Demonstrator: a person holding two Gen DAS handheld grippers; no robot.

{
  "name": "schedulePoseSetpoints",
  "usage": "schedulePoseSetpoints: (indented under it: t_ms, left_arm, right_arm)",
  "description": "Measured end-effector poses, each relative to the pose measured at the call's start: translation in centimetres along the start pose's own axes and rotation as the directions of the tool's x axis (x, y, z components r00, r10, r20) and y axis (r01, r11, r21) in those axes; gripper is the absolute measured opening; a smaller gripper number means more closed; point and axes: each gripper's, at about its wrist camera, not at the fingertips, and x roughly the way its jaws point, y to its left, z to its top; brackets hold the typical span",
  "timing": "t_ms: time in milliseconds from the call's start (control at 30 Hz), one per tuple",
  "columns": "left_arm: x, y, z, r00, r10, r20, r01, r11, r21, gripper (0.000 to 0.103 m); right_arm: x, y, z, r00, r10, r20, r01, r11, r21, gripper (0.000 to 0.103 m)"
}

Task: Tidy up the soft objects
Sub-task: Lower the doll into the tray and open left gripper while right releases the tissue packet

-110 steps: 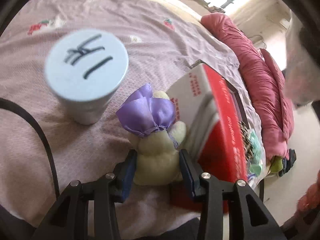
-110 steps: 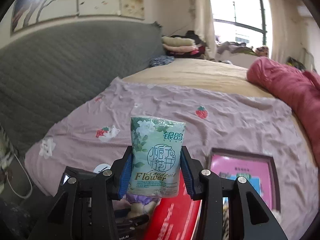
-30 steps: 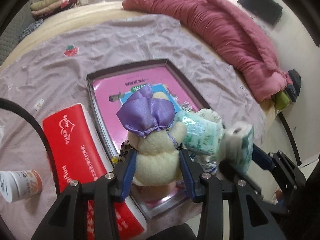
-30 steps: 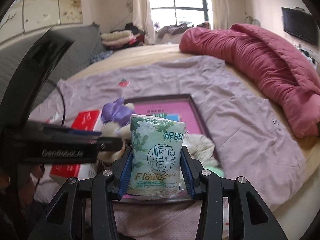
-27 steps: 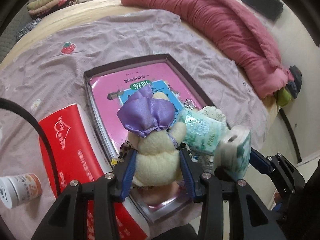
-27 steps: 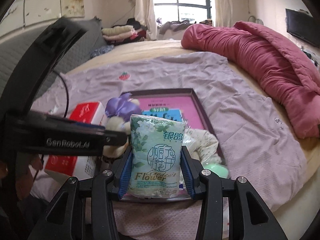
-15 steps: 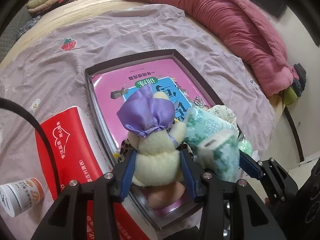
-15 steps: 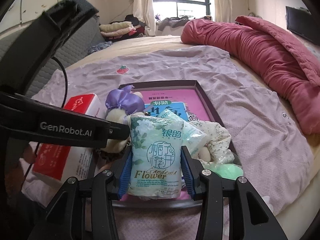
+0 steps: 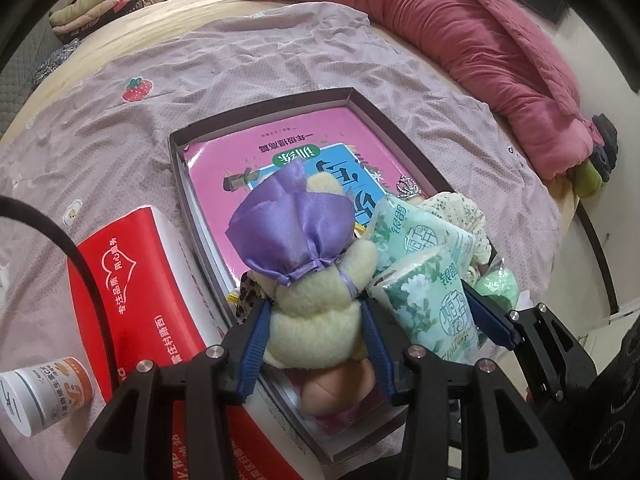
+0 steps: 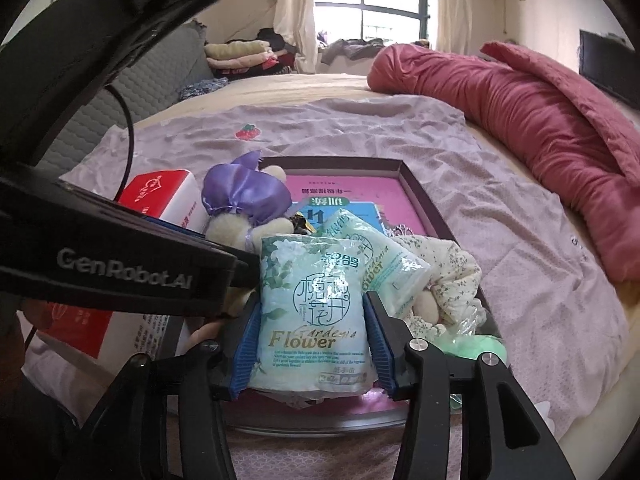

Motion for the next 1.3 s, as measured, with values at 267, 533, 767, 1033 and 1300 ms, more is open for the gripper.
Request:
schedulePoseSetpoints:
  t_ms: [267, 533, 767, 1033, 1300]
  left_arm:
    - [0.1, -0.1, 0.0, 1.000, -0.002, -0.001, 0.002, 1.000, 0.005, 0.048]
    - [-0.4, -0.1, 0.0, 1.000, -0.009, 0.001, 0.009, 1.000, 0.015, 0.054]
    - [-1.0, -0.5, 0.0, 1.000, 0.004, 0.009, -0.004, 0.999, 0.044, 0.060]
    - [-2.7, -0.5, 0.0, 0.999, 0.005, 0.053, -0.008, 0.998, 0.057, 0.070]
    - [-4.7, -0.2, -0.3, 0.994, 0.036, 0.103, -0.041, 0.998, 0.044, 0.072]
  right_arm:
    - [-0.8, 0.4, -0.1, 1.000, -0.006, 0.029, 0.007, 1.000, -0.020, 0.070]
    - [-2.4, 0.1, -0.1, 0.997, -0.028, 0.071, 0.030, 0.999, -0.033, 0.073]
    - [-4.0, 0.0, 0.3, 0.994, -0.044, 0.095, 0.048, 0.998, -0.035, 0.073]
    - [-4.5, -0.1, 0.3, 0.994, -0.067, 0.084, 0.070, 0.997, -0.027, 0.073]
    - [-5.5, -0.1, 0.9, 0.991, -0.091, 0.094, 0.093, 0.996, -0.011, 0.073]
